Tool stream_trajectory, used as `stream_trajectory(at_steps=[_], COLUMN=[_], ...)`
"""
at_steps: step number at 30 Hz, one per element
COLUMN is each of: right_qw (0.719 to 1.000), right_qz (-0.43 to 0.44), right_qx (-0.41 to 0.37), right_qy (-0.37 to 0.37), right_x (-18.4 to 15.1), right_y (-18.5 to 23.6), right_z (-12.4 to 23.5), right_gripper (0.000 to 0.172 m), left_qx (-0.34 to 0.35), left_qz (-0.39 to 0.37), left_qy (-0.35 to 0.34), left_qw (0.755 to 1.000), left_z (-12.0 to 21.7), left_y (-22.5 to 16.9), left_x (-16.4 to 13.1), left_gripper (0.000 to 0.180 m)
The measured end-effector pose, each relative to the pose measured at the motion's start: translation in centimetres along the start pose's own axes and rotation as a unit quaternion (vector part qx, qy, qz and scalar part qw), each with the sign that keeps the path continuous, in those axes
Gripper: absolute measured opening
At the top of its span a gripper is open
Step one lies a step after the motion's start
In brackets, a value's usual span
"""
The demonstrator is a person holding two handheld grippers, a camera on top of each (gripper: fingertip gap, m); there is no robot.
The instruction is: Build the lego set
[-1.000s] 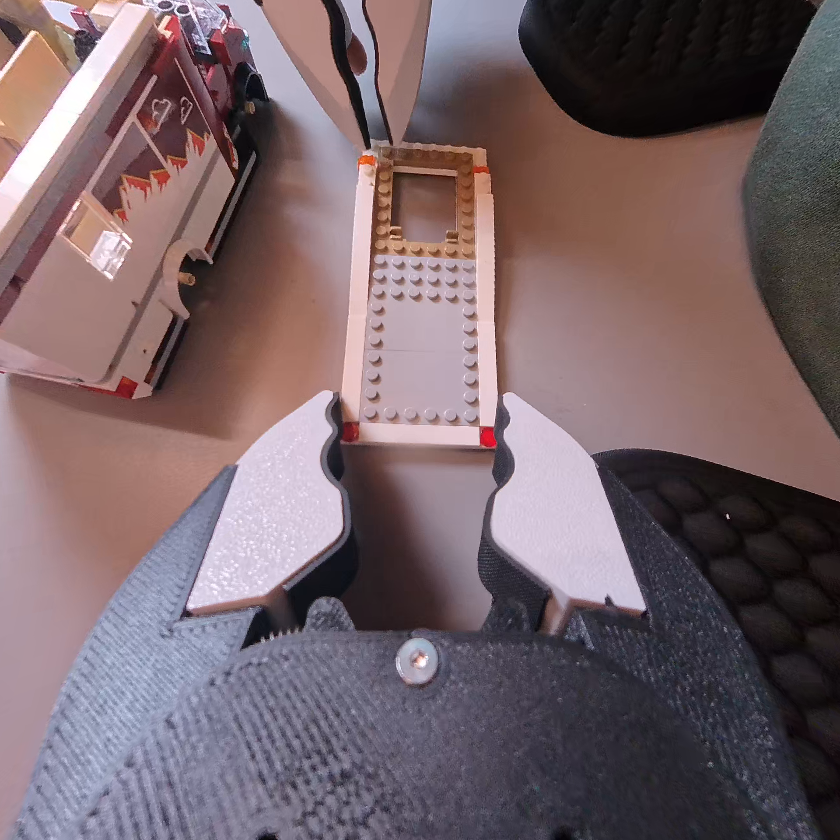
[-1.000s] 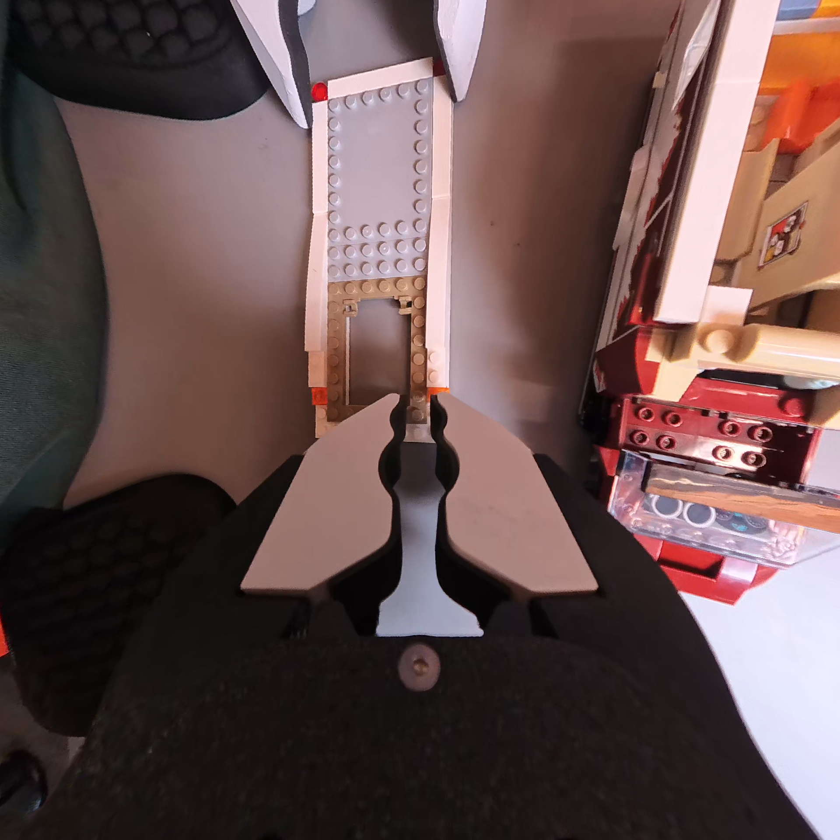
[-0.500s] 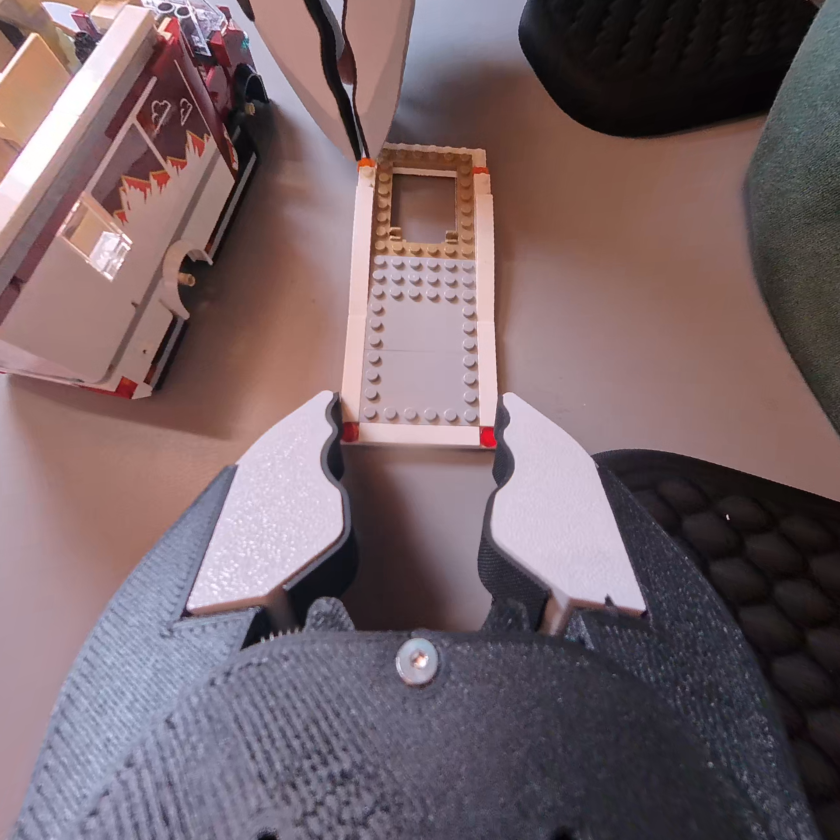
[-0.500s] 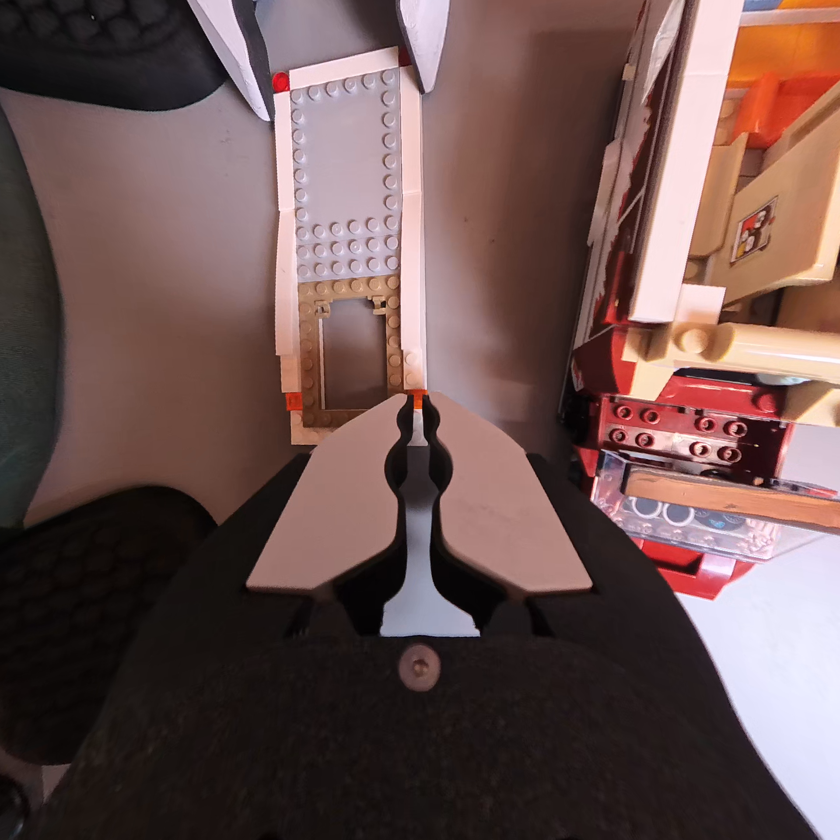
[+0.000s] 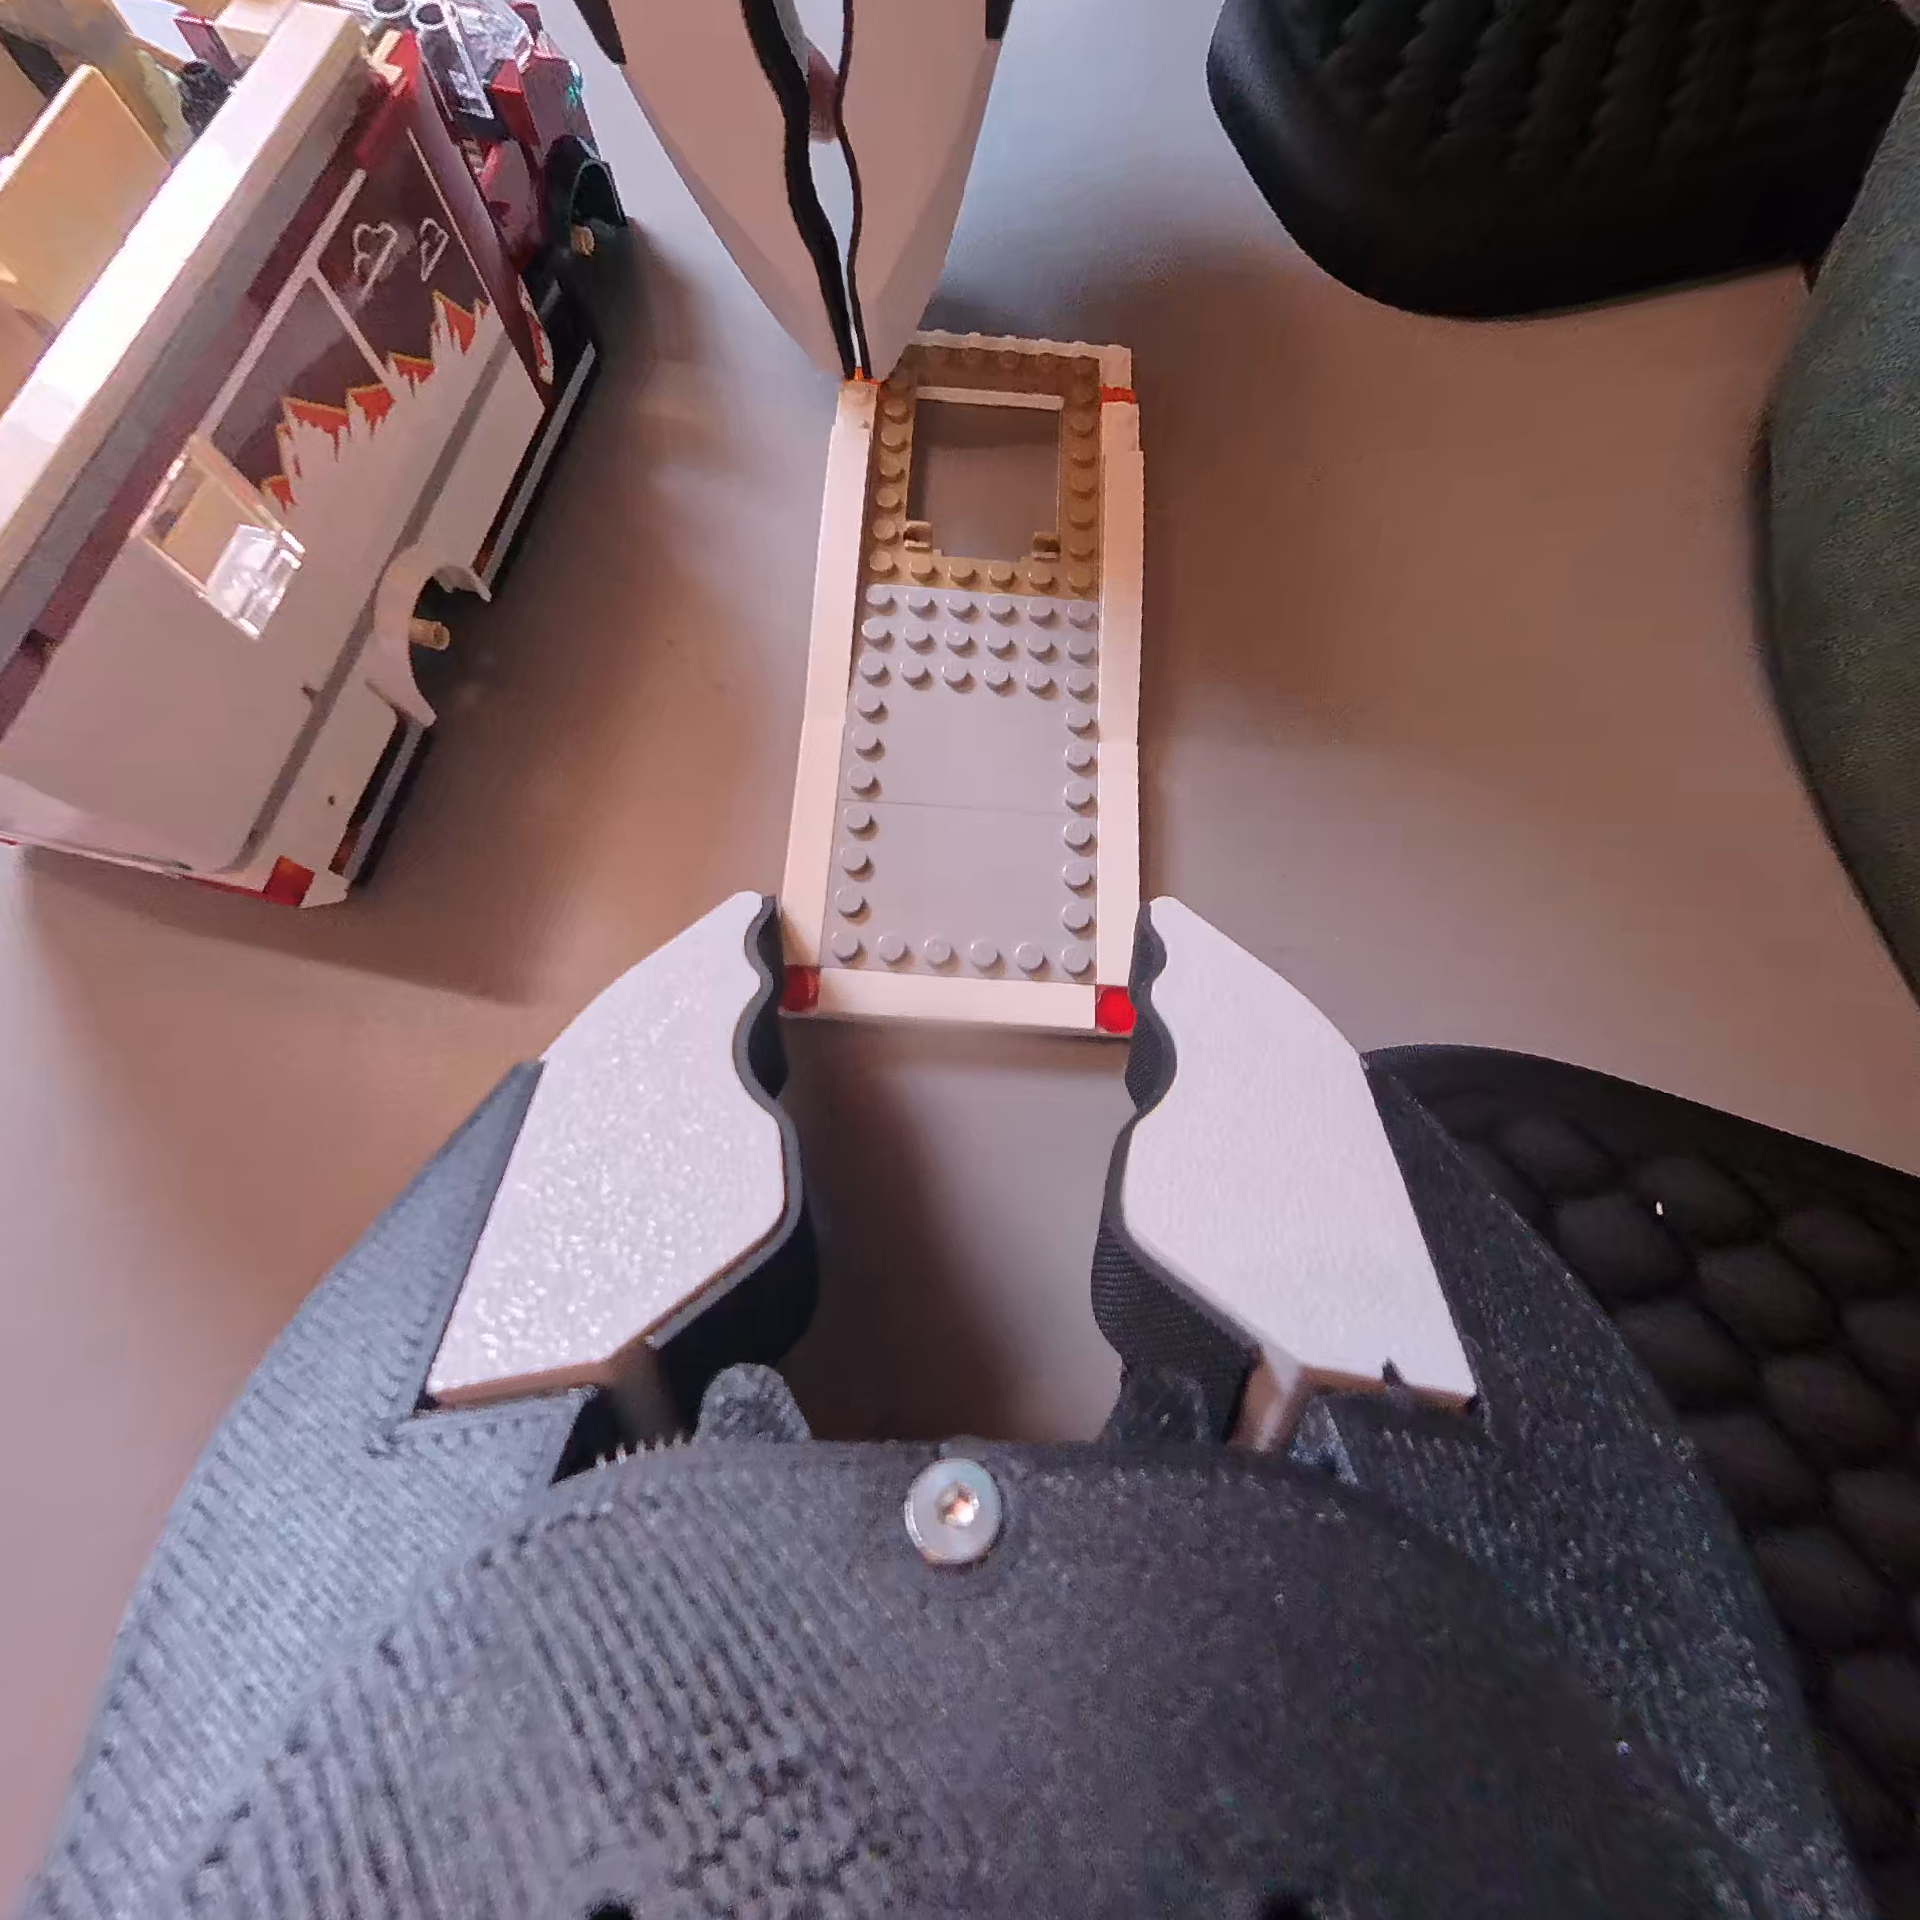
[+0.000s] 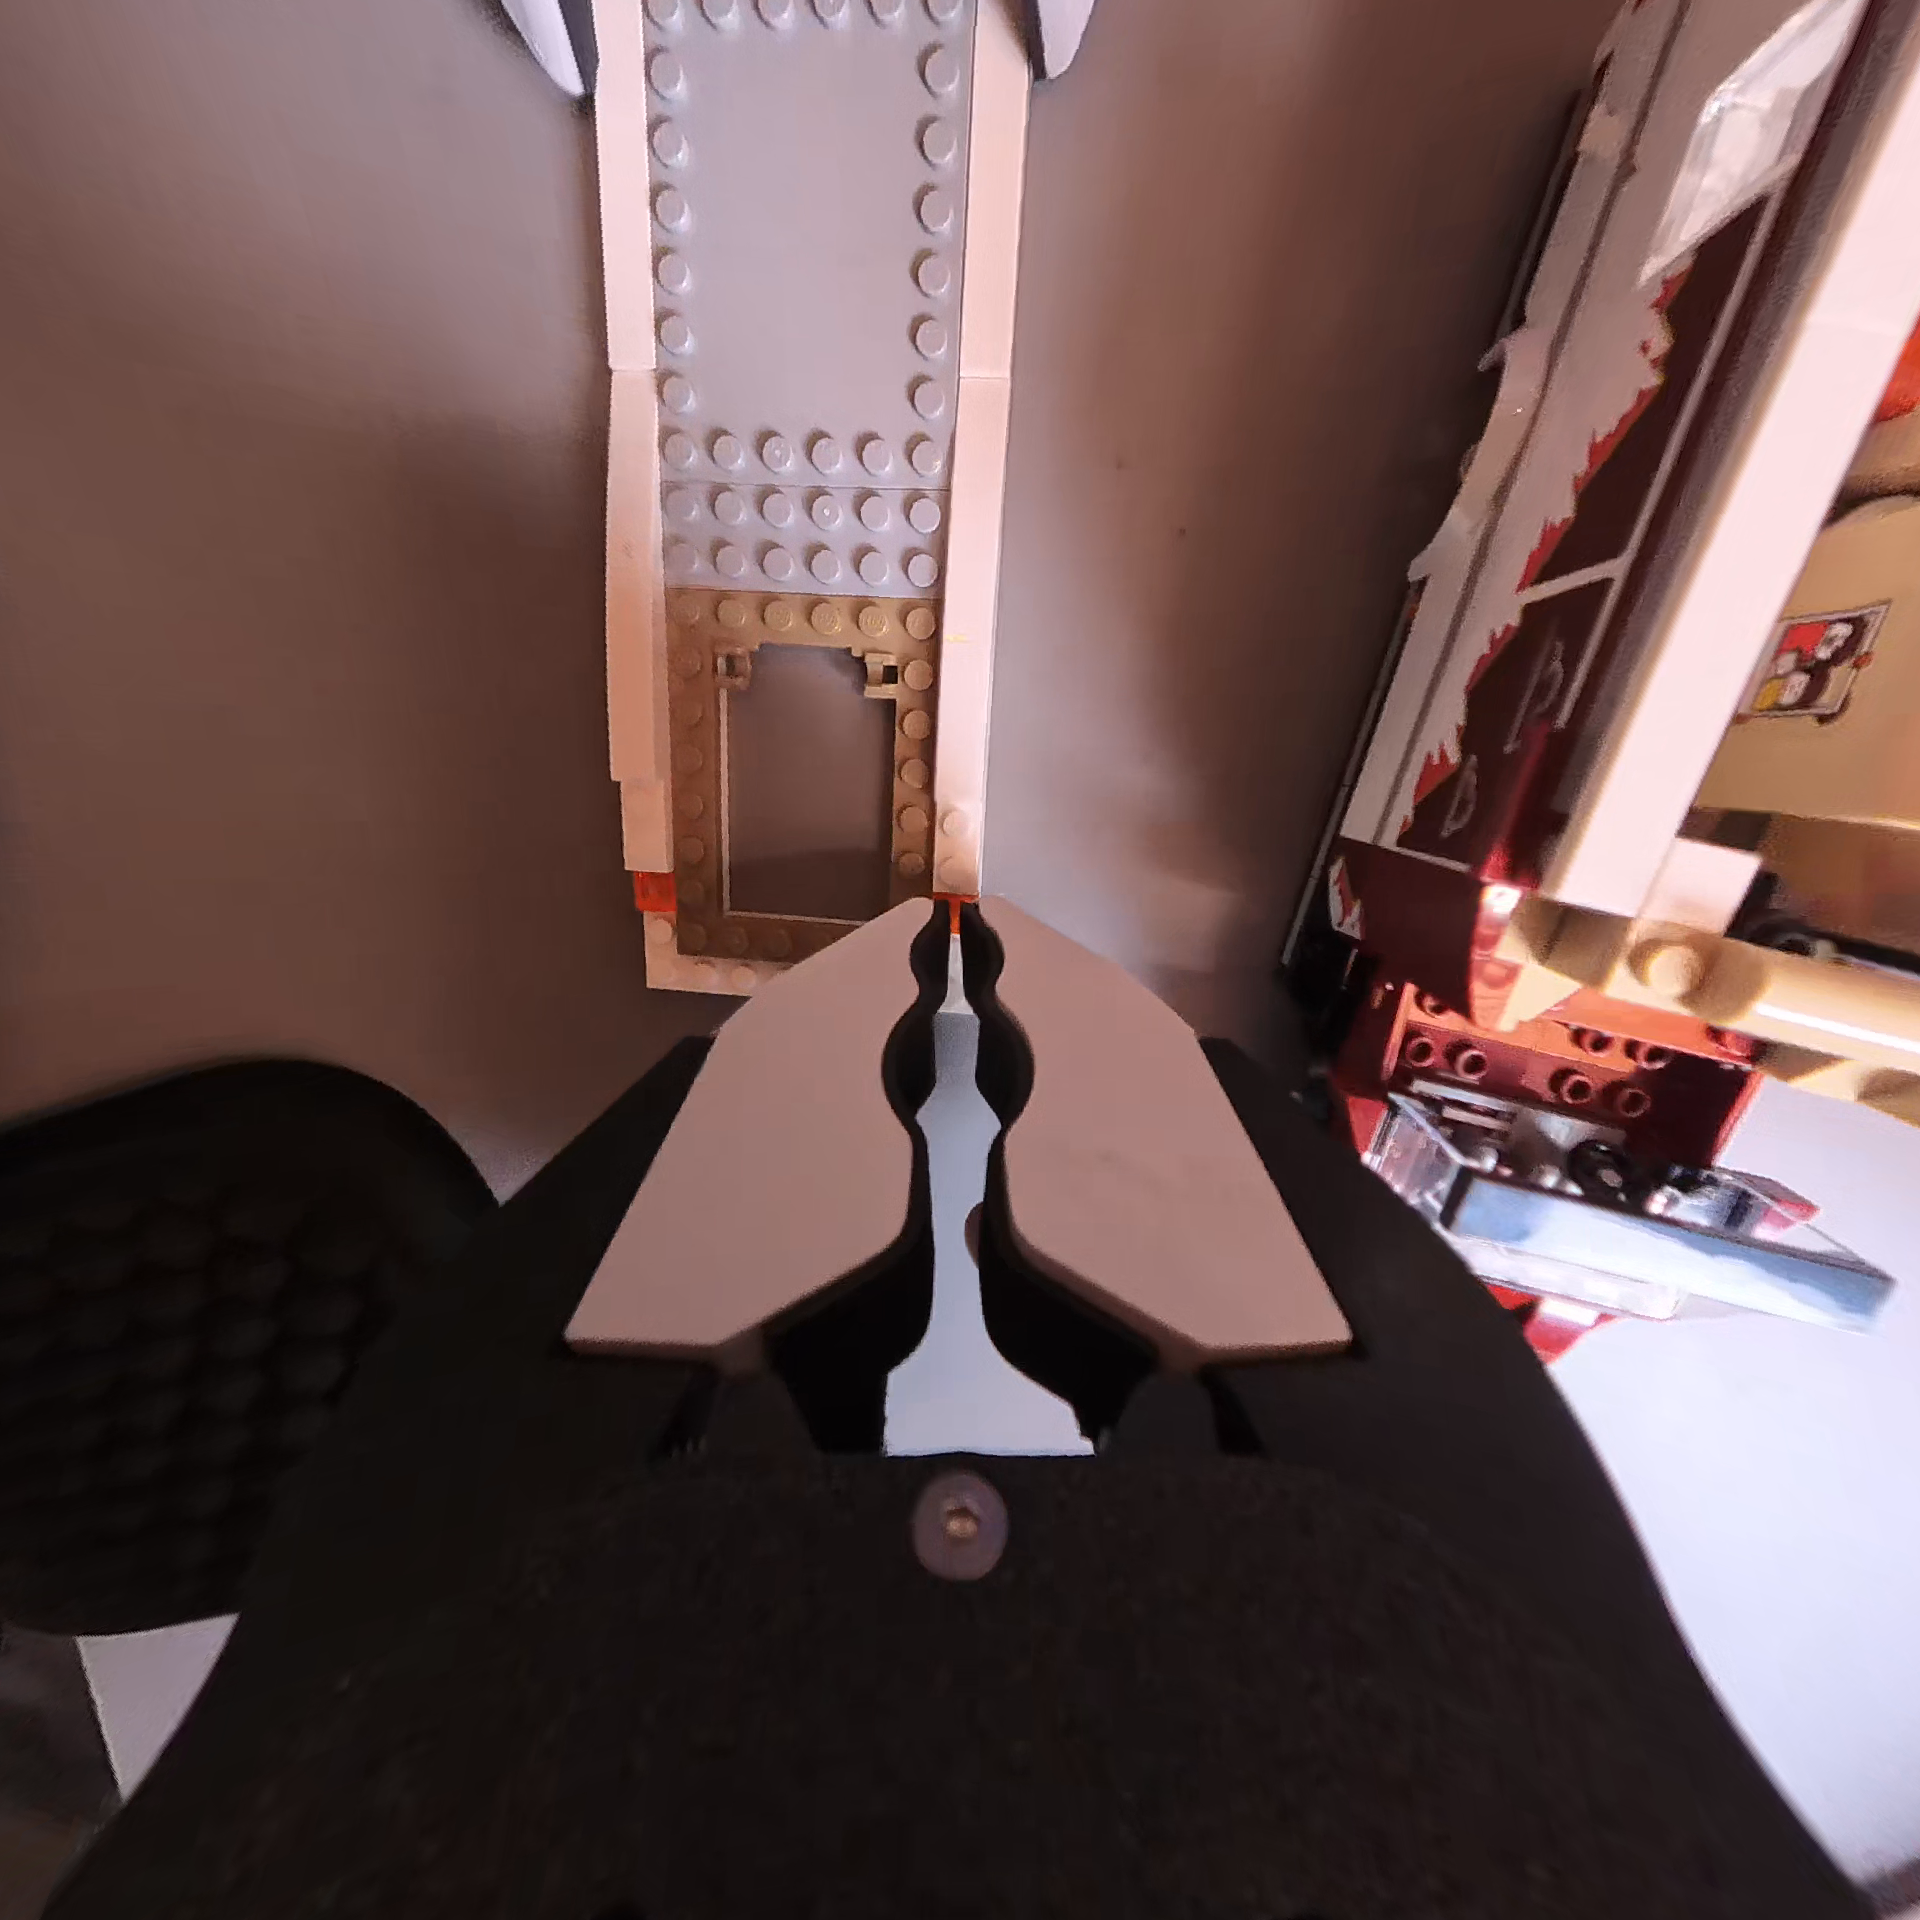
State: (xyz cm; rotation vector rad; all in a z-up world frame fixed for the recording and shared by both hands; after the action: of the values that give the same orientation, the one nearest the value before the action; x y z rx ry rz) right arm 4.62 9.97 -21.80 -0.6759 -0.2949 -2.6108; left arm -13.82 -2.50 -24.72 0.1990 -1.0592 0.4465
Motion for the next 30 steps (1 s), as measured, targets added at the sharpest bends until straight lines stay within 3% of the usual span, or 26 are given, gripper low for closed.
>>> stream_trajectory(at_steps=[15, 18, 23, 30], right_qw=[0.999, 0.997, 0.978, 0.967], right_qz=[-0.023, -0.042, -0.089, -0.074], right_qx=[-0.027, -0.049, -0.074, -0.090], right_qy=[0.007, -0.037, -0.171, -0.228], right_x=[0.2, -0.5, -2.1, -4.8], right_y=[0.6, 0.7, 1.9, 4.9], right_z=[-0.1, 0.2, 2.7, 1.4], right_gripper=[0.002, 0.002, 0.016, 0.041], left_qx=[0.004, 0.005, 0.010, 0.012], left_qz=[-0.002, -0.001, 0.002, -0.004], left_qy=[0.000, -0.004, -0.010, -0.016], left_qw=[1.000, 1.000, 1.000, 1.000], left_z=[0.0, 0.0, 0.0, 0.3], left_y=[-0.3, -0.3, -0.3, 0.0], left_x=[0.0, -0.1, -0.1, -0.2], left_gripper=[0.065, 0.065, 0.065, 0.065])
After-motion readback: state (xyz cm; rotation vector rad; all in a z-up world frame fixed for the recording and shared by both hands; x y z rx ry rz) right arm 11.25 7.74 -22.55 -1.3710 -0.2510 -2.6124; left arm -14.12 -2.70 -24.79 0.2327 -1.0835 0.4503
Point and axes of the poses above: each gripper's, where its closed fingertips meet, z back along the fingers, x out of its top, y = z × x across the jaws, the point moved 10 cm from there along z, back along the fingers, and after that the axes turned 12 degrees about -y, right-handed, at the moved point
